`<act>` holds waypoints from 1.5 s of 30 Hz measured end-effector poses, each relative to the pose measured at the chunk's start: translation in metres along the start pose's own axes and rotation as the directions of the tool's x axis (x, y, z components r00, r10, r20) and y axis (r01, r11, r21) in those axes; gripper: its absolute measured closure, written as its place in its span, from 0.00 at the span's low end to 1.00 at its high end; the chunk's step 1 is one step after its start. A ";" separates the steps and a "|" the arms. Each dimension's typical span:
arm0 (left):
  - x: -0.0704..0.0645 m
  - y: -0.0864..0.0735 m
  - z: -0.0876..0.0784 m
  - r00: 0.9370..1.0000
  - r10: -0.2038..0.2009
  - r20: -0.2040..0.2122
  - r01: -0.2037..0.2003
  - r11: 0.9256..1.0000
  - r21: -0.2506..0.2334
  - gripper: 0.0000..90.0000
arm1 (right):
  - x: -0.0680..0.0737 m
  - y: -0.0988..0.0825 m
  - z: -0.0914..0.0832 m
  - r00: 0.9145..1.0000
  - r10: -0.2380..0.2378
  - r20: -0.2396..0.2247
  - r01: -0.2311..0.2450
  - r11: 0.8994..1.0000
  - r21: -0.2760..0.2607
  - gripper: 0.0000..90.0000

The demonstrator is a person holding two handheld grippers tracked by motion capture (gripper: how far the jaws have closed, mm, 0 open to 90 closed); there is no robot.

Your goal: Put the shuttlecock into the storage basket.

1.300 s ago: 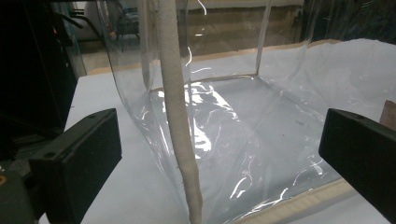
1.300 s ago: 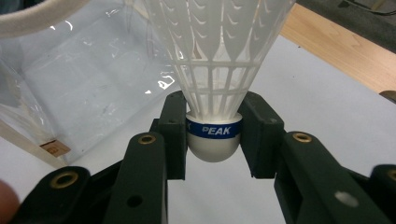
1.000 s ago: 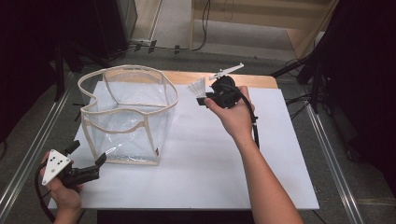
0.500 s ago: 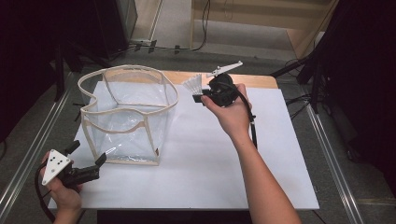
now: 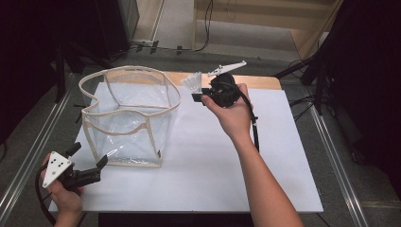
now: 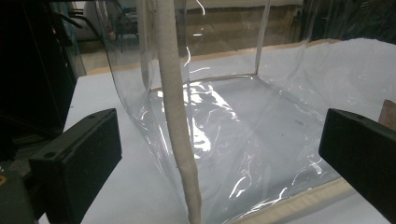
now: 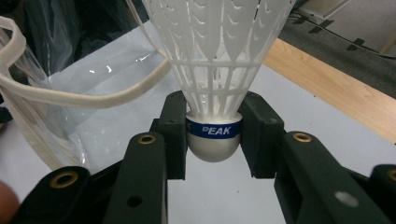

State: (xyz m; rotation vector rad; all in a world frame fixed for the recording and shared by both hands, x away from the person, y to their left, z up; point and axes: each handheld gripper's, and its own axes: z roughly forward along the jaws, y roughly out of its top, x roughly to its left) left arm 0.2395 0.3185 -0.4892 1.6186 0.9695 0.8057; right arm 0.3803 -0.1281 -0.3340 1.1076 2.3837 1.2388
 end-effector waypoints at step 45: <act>0.001 0.000 0.000 1.000 -0.003 -0.001 0.003 1.000 -0.001 0.00 | 0.032 0.020 0.007 0.996 -0.068 -0.051 0.063 0.994 -0.091 0.69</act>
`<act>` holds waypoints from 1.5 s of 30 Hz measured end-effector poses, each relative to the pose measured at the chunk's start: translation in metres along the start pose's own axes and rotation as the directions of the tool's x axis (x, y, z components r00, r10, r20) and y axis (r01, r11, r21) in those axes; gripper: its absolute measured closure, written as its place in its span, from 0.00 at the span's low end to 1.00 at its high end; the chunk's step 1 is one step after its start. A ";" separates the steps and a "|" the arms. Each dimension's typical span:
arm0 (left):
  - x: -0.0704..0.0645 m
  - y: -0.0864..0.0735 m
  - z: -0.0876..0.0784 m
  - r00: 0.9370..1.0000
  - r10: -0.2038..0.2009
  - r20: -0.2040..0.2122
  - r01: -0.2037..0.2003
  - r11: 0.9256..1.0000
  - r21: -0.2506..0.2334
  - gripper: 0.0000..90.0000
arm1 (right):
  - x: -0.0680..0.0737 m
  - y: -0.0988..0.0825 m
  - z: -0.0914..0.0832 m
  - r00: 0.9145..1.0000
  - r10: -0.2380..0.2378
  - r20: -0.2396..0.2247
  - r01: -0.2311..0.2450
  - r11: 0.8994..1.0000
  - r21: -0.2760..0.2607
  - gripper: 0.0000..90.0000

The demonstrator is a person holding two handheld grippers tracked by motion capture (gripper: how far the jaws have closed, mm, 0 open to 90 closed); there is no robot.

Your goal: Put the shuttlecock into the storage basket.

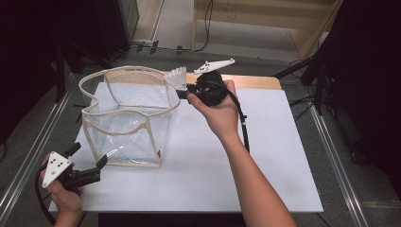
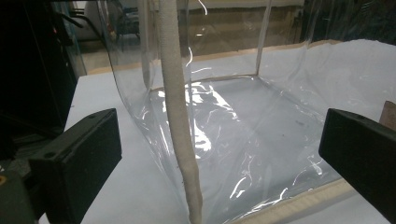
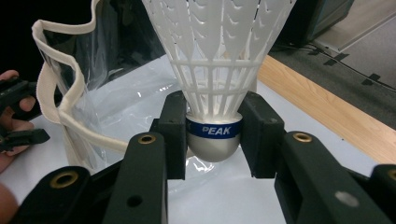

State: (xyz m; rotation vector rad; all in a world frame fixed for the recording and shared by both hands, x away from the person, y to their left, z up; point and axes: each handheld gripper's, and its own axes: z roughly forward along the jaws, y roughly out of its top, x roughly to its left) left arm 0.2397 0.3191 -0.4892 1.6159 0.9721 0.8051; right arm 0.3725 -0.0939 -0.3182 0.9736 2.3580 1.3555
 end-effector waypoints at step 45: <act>0.001 0.000 0.000 1.000 -0.002 -0.005 0.002 1.000 0.002 0.00 | 0.004 -0.015 -0.007 0.999 -0.033 -0.017 0.031 0.997 -0.077 0.00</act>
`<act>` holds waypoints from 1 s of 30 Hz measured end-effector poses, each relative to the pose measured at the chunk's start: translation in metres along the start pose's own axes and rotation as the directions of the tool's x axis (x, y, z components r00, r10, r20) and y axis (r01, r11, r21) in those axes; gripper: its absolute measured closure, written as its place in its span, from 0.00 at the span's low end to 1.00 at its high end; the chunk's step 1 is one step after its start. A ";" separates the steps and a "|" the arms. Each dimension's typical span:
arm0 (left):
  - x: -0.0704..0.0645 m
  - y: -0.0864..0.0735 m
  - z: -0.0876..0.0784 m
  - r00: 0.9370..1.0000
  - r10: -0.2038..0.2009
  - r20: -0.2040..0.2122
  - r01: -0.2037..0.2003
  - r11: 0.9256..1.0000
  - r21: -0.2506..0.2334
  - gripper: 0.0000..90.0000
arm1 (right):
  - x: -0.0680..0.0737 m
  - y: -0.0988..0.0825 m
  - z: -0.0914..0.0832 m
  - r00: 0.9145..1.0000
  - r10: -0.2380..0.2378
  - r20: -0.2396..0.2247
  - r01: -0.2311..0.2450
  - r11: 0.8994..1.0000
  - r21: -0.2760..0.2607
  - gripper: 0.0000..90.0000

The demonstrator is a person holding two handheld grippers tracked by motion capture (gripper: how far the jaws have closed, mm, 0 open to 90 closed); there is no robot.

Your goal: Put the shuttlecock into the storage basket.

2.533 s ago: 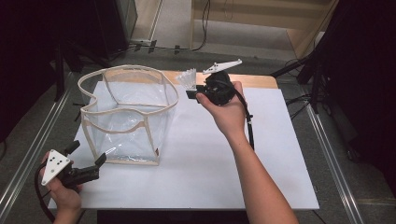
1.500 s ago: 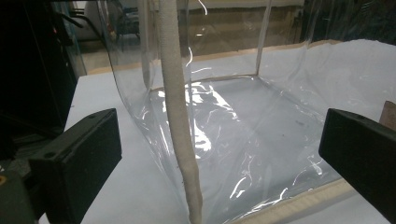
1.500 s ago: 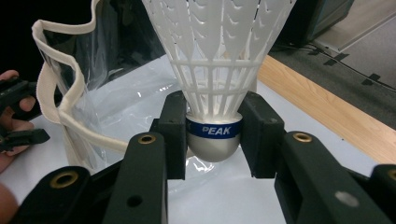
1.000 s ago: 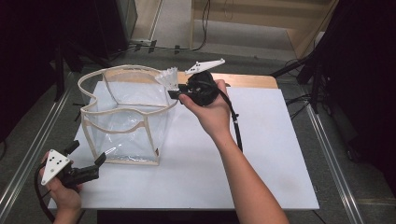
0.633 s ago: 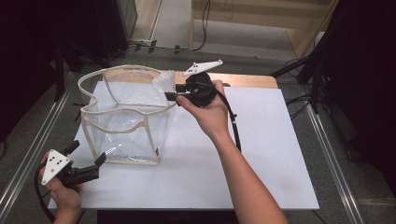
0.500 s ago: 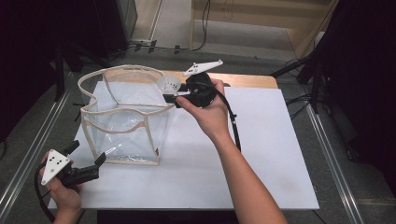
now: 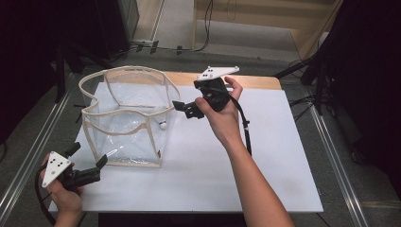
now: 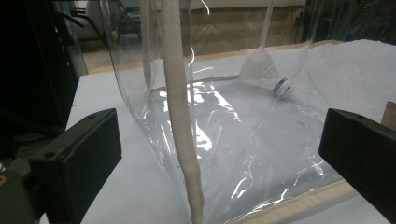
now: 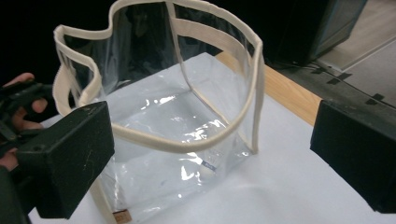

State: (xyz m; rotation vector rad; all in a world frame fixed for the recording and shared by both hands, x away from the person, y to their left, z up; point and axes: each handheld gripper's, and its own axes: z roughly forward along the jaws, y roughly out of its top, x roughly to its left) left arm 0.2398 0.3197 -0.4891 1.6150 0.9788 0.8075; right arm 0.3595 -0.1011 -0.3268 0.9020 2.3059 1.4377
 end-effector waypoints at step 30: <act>0.000 0.000 0.000 1.000 -0.002 0.000 0.002 1.000 0.000 0.00 | -0.022 -0.065 -0.034 0.996 0.019 0.091 -0.018 1.000 -0.008 0.00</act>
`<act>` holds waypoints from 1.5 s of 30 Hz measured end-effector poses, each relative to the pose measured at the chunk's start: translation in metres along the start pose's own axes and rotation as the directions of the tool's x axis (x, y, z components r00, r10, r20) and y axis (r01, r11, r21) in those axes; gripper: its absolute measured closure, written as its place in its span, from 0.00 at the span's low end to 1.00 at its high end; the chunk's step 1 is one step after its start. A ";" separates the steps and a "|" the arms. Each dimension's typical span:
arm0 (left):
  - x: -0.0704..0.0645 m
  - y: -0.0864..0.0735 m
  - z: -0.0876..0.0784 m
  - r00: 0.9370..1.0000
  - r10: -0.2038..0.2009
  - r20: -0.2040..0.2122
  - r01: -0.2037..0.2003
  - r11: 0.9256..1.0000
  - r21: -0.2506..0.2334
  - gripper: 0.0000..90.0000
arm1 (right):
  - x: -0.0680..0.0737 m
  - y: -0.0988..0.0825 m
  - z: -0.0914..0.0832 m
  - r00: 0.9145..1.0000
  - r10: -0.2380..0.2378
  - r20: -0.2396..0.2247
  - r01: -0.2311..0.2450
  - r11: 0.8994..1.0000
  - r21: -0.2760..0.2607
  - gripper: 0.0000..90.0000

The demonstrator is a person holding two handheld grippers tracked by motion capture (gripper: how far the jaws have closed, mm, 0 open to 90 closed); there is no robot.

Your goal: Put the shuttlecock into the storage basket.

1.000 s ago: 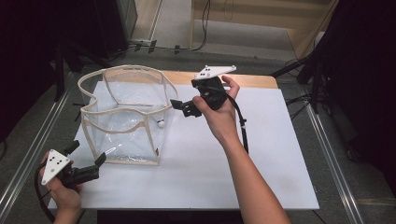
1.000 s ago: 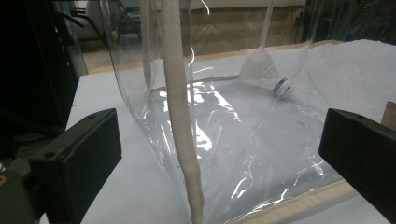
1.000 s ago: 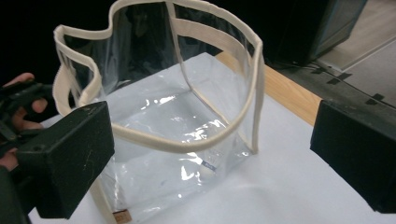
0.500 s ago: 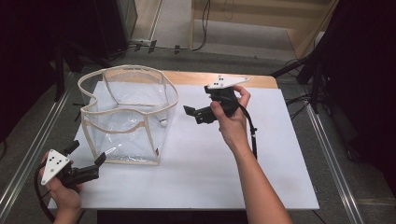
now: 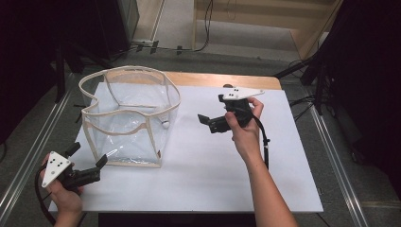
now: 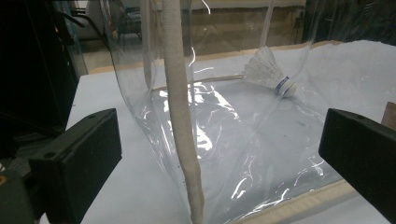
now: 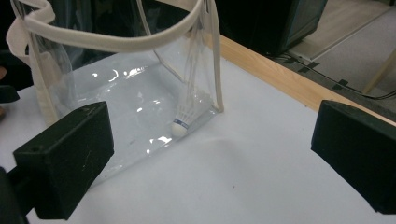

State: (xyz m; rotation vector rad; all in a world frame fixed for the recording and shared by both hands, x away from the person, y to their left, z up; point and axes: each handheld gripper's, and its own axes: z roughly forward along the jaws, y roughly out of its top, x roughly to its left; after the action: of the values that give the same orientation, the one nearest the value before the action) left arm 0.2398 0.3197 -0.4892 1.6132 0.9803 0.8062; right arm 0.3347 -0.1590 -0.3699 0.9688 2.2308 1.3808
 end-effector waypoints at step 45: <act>0.000 0.000 0.000 1.000 0.004 -0.003 -0.004 1.000 0.000 0.00 | -0.024 -0.081 -0.032 0.993 0.083 0.084 -0.083 0.997 -0.007 0.00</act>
State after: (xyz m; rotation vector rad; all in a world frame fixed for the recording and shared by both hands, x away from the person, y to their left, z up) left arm 0.2394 0.3194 -0.4892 1.6153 0.9796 0.8118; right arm 0.3029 -0.2204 -0.4276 1.1095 2.1482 1.3511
